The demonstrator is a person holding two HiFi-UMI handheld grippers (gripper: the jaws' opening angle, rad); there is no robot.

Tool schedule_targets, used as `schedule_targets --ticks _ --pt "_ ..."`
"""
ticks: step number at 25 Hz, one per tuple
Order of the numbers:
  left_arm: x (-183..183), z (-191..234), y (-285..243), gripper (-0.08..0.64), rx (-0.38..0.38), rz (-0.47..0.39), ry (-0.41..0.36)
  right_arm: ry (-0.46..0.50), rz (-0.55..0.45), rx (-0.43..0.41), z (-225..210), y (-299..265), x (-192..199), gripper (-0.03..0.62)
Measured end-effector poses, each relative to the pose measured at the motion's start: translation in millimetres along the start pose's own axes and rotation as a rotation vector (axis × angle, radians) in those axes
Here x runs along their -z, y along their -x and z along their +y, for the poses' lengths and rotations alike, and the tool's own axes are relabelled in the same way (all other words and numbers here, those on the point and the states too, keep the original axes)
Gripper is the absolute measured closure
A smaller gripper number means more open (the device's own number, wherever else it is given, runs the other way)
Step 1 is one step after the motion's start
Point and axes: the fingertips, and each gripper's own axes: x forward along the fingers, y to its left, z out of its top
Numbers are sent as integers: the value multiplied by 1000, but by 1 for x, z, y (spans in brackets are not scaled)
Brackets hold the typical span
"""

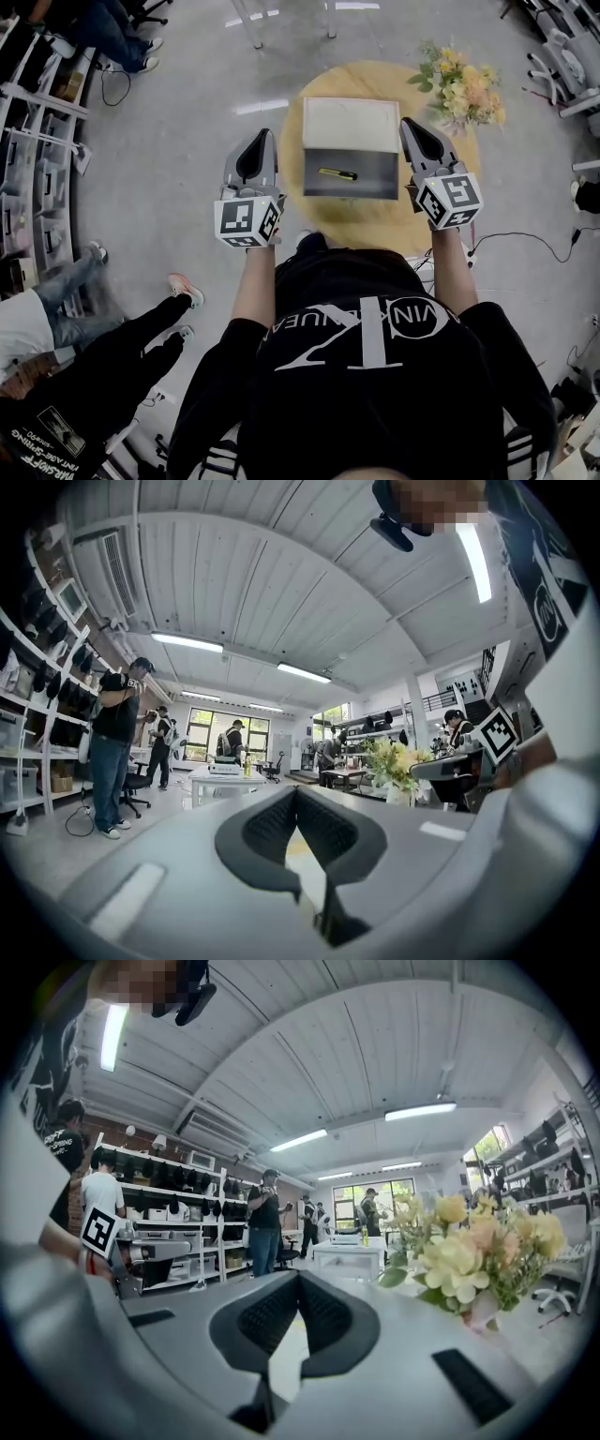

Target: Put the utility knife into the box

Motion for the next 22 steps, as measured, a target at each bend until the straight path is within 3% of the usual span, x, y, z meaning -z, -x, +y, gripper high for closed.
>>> schedule_targets --ticks 22 --pt "12 -2 8 549 -6 30 19 -2 42 -25 9 -2 13 578"
